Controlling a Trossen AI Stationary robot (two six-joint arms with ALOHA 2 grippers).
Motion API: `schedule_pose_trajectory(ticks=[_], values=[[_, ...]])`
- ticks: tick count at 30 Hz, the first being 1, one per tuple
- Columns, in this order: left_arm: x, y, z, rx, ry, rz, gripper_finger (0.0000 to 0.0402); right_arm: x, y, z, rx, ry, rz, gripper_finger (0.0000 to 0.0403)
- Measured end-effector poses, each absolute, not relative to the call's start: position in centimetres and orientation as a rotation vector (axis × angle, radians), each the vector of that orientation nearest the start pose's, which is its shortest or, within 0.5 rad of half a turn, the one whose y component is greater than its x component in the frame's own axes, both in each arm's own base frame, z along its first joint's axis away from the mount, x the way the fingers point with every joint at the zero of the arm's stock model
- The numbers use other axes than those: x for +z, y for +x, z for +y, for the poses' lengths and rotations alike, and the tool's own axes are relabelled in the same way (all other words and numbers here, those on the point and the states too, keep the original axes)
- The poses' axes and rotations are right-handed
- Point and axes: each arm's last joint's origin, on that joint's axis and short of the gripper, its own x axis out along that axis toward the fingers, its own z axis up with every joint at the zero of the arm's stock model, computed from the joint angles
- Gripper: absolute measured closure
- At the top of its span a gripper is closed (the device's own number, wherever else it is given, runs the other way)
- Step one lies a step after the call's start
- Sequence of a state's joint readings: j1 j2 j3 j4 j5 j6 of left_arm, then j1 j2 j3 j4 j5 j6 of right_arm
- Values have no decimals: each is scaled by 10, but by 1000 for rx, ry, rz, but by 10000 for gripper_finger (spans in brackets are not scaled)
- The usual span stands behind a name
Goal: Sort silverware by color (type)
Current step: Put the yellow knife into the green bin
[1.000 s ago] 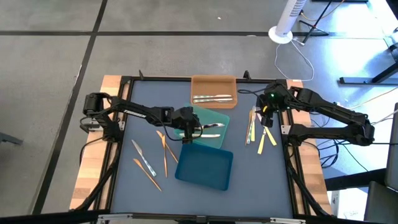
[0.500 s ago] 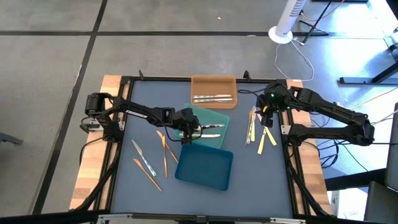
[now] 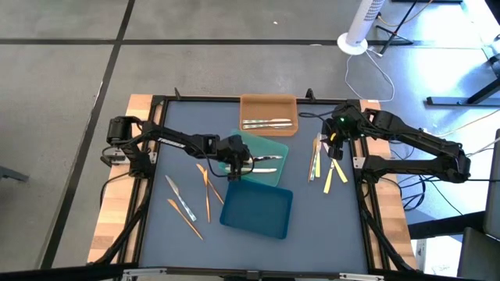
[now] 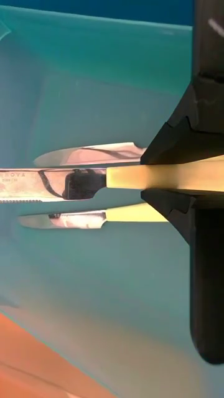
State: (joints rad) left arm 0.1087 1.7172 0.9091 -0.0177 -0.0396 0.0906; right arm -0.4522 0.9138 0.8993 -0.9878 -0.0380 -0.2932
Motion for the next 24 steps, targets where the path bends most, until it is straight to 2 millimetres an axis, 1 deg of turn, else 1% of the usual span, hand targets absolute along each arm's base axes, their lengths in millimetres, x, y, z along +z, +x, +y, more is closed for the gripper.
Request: schedule_pose_trajectory(ticks=[6, 8, 12, 19, 24], values=[[152, 335, 40, 110, 53, 850, 358, 288, 141, -67, -231, -21, 1021, 278], [149, 338, 42, 113, 52, 841, 358, 288, 141, -67, -231, -21, 1020, 278], [136, 341, 42, 107, 41, 864, 358, 287, 141, -68, -231, -21, 1021, 278], [122, 343, 42, 91, 33, 897, 353, 288, 142, -68, -232, -23, 1015, 278], [123, 344, 42, 107, 49, 882, 352, 288, 142, -68, -233, -25, 1008, 278]])
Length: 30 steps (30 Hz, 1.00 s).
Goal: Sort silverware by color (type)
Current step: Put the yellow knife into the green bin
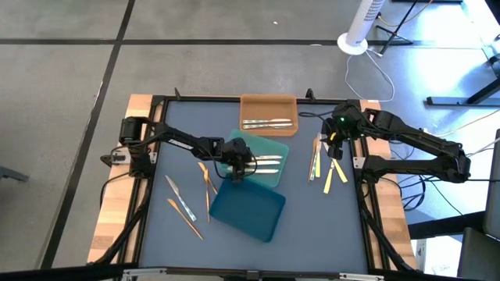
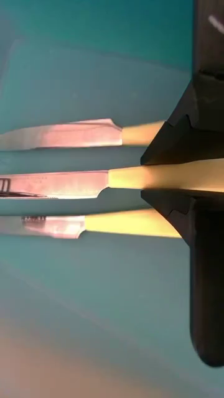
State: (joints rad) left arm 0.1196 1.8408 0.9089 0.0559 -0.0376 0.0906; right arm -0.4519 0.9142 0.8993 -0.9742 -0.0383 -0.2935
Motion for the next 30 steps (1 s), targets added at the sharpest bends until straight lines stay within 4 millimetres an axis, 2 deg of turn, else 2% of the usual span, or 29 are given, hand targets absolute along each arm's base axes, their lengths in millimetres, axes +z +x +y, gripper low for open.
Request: schedule_pose_trajectory(ticks=[14, 20, 30], values=[[123, 344, 42, 109, 40, 873, 349, 288, 143, -68, -234, -26, 1007, 278], [124, 346, 43, 142, -28, 852, 315, 289, 143, -68, -236, -28, 1001, 278], [127, 349, 43, 145, -33, 804, 260, 289, 143, -68, -236, -28, 1001, 278]])
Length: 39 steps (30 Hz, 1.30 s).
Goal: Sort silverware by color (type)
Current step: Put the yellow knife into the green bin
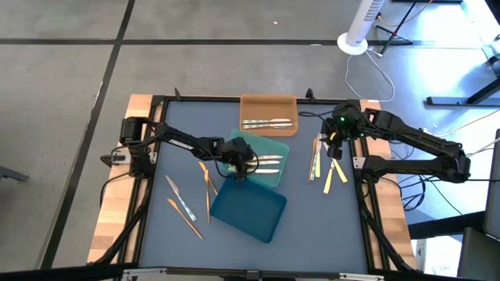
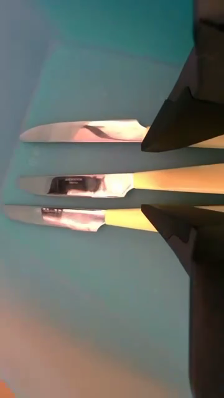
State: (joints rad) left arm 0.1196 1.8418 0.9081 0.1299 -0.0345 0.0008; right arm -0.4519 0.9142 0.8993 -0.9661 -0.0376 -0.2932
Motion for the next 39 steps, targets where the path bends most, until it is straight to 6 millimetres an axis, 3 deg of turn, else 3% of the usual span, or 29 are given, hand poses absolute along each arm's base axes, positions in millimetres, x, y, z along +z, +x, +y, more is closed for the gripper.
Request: schedule_pose_trajectory(ticks=[14, 28, 39], values=[[132, 350, 43, 166, -81, 785, 253, 289, 143, -68, -236, -28, 1001, 278], [171, 378, 46, 166, -77, 669, 254, 289, 143, -68, -238, -22, 1001, 278], [186, 386, 47, 166, -76, 658, 254, 284, 136, -65, -349, 220, 1052, 278]])
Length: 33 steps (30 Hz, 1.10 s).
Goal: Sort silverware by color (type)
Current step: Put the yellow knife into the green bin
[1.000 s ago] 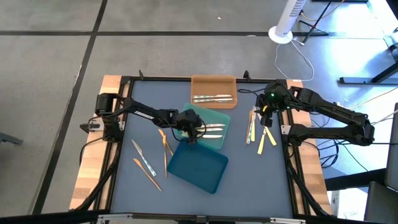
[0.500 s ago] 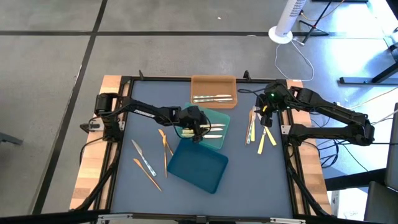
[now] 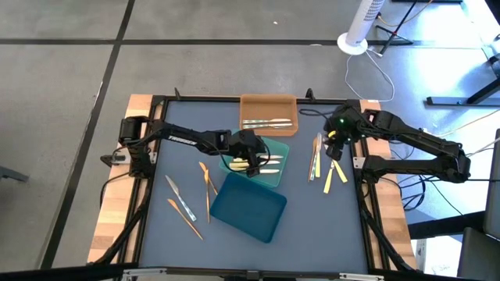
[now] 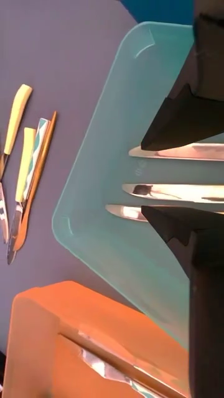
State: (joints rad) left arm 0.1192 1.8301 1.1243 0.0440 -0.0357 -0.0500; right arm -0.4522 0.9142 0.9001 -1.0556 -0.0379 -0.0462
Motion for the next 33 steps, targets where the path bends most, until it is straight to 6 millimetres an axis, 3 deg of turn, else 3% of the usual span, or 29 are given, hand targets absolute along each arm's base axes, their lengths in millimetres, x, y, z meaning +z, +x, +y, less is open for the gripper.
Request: schedule_pose_trajectory(ticks=[7, 17, 33], values=[[192, 388, 48, 162, -43, 710, 254, 281, 131, -62, -436, 381, 1096, 278], [197, 390, 48, 161, -43, 718, 254, 276, 135, -68, -590, 425, 1127, 278], [197, 390, 48, 161, -44, 721, 254, 245, 153, -76, -619, 537, 1438, 278]])
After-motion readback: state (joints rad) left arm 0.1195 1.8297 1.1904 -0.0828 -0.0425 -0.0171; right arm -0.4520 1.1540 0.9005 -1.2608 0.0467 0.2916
